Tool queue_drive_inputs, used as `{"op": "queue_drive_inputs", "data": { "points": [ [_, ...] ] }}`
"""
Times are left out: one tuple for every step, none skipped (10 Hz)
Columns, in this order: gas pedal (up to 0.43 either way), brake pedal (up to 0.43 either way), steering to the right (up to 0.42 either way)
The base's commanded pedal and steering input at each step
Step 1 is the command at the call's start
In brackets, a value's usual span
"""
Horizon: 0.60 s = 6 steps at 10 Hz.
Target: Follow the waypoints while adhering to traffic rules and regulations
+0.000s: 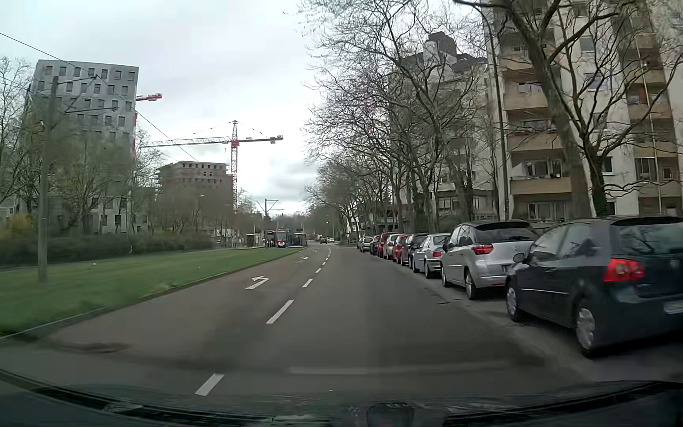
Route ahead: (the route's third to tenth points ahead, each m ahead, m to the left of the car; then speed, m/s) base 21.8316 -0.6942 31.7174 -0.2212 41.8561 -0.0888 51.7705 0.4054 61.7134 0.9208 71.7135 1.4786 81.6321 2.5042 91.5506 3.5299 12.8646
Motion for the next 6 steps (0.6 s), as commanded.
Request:
{"op": "queue_drive_inputs", "data": {
  "points": [
    [0.13, 0.0, -0.007],
    [0.13, 0.0, -0.007],
    [0.13, 0.0, -0.007],
    [0.13, 0.0, -0.007],
    [0.13, 0.0, -0.007],
    [0.13, 0.0, -0.007]
  ]
}}
